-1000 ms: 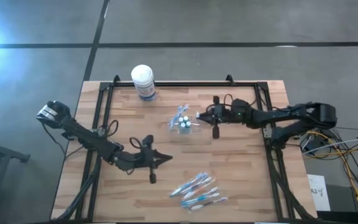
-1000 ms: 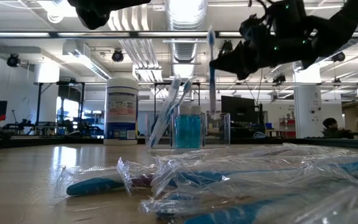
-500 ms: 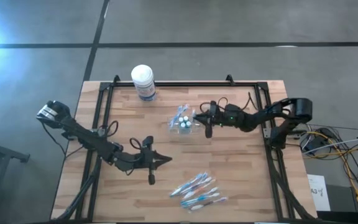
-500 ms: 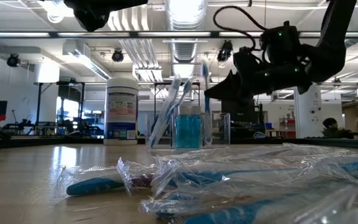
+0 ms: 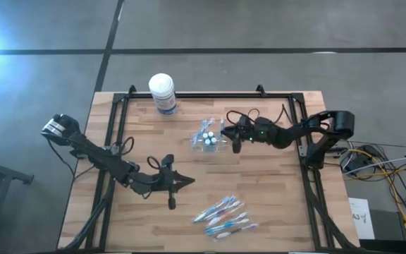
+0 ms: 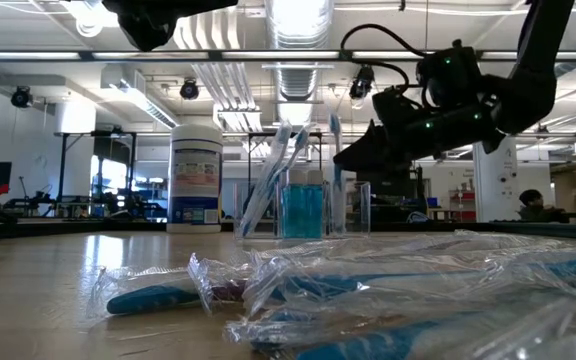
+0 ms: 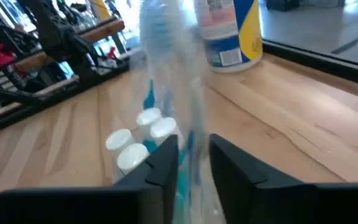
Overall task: Pick & Place toothbrushing station
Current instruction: Put the blue toothbrush into the transparent organizer
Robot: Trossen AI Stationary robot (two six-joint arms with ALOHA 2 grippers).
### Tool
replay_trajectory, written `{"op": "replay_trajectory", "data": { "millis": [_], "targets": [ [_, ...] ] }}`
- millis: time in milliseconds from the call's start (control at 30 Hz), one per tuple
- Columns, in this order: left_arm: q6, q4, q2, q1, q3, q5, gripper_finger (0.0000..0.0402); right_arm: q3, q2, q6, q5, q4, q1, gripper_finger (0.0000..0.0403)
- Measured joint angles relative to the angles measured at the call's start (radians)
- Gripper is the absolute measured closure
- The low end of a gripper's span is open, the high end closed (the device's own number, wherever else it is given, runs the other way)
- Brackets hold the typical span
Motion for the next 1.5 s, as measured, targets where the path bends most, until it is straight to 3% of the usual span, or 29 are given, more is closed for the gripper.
{"op": "replay_trajectory", "data": {
  "millis": [267, 467, 567, 767, 933, 1067, 1200, 1367, 1500],
  "targets": [
    [-0.008, 0.000, 0.000, 0.000, 0.000, 0.000, 0.0386, -0.002, -0.171, -0.031, 0.022, -0.207, -0.031, 0.0215],
    [-0.079, -0.004, 0.000, 0.000, -0.003, 0.004, 0.0385, -0.004, -0.423, -0.150, 0.023, -0.476, 0.028, 0.0198],
    [-0.112, -0.006, 0.000, 0.001, -0.004, 0.065, 0.0389, -0.023, -0.560, -0.235, 0.022, -0.572, 0.112, 0.0209],
    [-0.125, -0.012, 0.043, 0.000, -0.004, 0.179, 0.0393, -0.185, -0.816, -0.266, -0.045, -0.420, 0.314, 0.0270],
    [-0.193, -0.013, 0.133, 0.002, 0.024, 0.231, 0.0394, -0.337, -0.962, -0.262, 0.049, -0.334, 0.445, 0.0374],
    [-0.239, -0.045, 0.240, 0.007, 0.105, 0.302, 0.0394, -0.412, -1.006, -0.273, 0.078, -0.248, 0.496, 0.0389],
    [-0.311, -0.207, 0.357, 0.026, 0.264, 0.312, 0.0392, -0.410, -0.995, -0.279, 0.101, -0.296, 0.507, 0.0394],
    [-0.445, -0.692, 0.514, 0.089, 0.535, 0.311, 0.0365, -0.410, -0.976, -0.294, 0.101, -0.293, 0.506, 0.0394],
    [-0.471, -0.898, 0.639, 0.125, 0.736, 0.373, 0.0323, -0.409, -0.979, -0.289, 0.100, -0.296, 0.506, 0.0394]
  ]
}}
